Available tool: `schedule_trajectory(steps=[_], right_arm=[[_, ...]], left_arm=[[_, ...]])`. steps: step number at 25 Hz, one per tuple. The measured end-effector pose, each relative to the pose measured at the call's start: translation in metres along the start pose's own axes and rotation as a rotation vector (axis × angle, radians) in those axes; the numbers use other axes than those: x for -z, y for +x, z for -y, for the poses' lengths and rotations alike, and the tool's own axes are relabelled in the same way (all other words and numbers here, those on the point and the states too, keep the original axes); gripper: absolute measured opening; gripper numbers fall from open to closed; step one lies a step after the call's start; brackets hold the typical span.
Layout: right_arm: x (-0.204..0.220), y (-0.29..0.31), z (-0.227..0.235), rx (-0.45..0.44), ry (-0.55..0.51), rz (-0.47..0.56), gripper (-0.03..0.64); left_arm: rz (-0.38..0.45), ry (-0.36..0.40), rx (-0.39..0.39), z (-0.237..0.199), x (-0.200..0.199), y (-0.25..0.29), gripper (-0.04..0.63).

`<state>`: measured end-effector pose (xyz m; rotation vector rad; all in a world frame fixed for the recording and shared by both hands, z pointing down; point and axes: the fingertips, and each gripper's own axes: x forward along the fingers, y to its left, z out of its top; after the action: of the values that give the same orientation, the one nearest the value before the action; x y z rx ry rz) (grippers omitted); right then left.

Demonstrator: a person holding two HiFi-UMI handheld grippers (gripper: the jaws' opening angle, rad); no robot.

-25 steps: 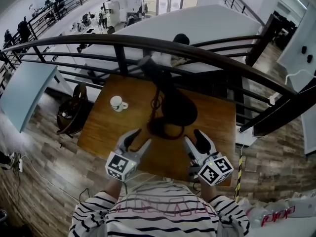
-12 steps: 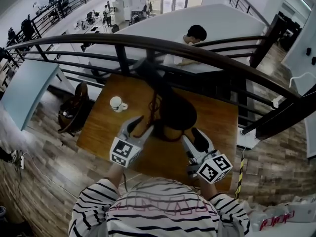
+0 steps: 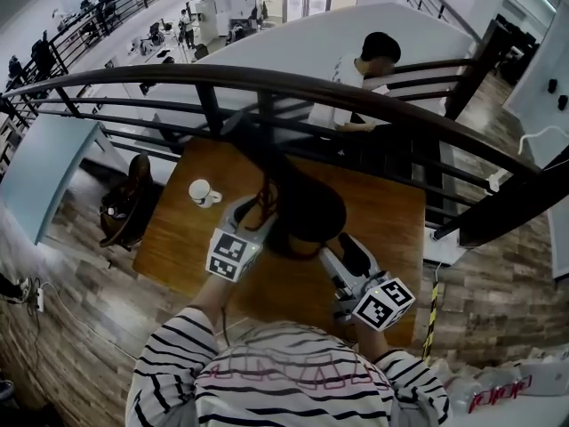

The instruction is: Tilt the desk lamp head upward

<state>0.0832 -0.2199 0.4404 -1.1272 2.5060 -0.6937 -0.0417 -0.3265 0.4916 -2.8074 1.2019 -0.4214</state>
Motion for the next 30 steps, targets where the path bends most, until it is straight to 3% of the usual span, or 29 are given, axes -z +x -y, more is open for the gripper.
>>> schedule_trajectory(steps=[11,16,21,23,30], right_arm=[[-0.007,0.004,0.0,-0.061,0.027,0.015,0.272],[-0.009,0.004,0.001,-0.075,0.03,0.016,0.27],[-0.007,0.007,-0.001,-0.084,0.036,0.01,0.27],[-0.008,0.007,-0.001,-0.087,0.037,0.01,0.27],[-0.009,0.005,-0.002,-0.099,0.041,0.005,0.268]], left_arm=[[-0.068,0.015,-0.003,0.001,0.014,0.04,0.191],[-0.086,0.05,-0.015,0.001,0.015,0.049,0.066],[-0.096,0.047,-0.012,0.001,0.018,0.053,0.055],[-0.099,0.055,-0.011,0.003,0.018,0.053,0.003],[-0.098,0.068,-0.023,0.004,0.018,0.052,0.008]])
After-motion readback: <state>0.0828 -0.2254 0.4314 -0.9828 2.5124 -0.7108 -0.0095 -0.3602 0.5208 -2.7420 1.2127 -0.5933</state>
